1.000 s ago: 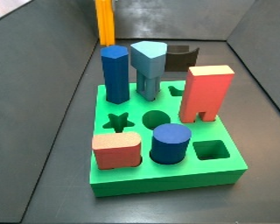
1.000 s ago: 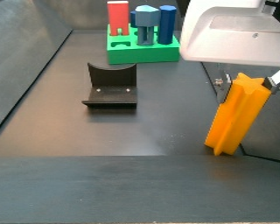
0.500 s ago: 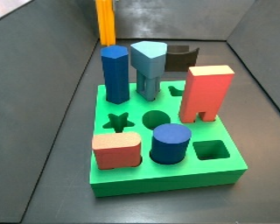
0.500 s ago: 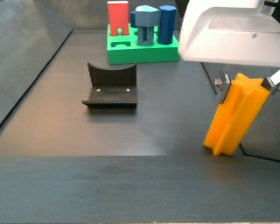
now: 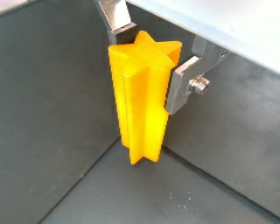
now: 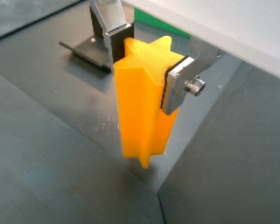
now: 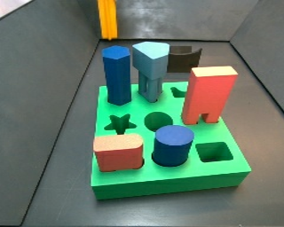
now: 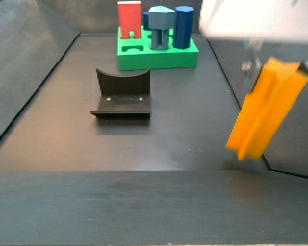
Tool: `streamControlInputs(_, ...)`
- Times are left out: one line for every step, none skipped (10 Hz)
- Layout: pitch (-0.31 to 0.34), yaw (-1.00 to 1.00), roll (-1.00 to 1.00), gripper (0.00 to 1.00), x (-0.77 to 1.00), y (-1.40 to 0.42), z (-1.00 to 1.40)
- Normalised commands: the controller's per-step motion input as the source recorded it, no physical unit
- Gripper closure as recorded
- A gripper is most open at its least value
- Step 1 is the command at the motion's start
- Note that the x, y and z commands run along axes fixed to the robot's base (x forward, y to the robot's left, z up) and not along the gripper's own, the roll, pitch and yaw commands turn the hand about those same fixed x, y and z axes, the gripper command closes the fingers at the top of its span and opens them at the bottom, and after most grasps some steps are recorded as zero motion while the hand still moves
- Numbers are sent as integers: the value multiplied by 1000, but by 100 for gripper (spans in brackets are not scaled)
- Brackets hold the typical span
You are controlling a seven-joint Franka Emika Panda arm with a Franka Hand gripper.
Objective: Pick up the star object. Move up. Move to above the board. Insert the star object.
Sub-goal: Move up, then move to above the board.
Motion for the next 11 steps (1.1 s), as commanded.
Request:
streamControlInputs(61, -30, 5, 100, -20, 22, 242)
streamControlInputs(-147, 7, -227, 100, 61, 325, 1000)
streamControlInputs(-134, 6, -229, 100, 66, 338, 1000)
streamControlInputs(-76, -13, -247, 100, 52, 298, 1000)
streamControlInputs(-49, -22, -233, 100, 49, 268, 1000)
streamControlInputs(-28, -25, -215, 100, 46, 253, 1000)
streamControlInputs(-10, -35, -205, 100, 45, 229, 1000)
streamControlInputs(0, -40, -198, 100, 41, 209, 1000)
streamControlInputs(5, -43, -189, 100, 37, 178, 944)
streamControlInputs(8, -45, -180, 100, 24, 130, 767)
streamControlInputs(11, -47, -167, 100, 13, 79, 538)
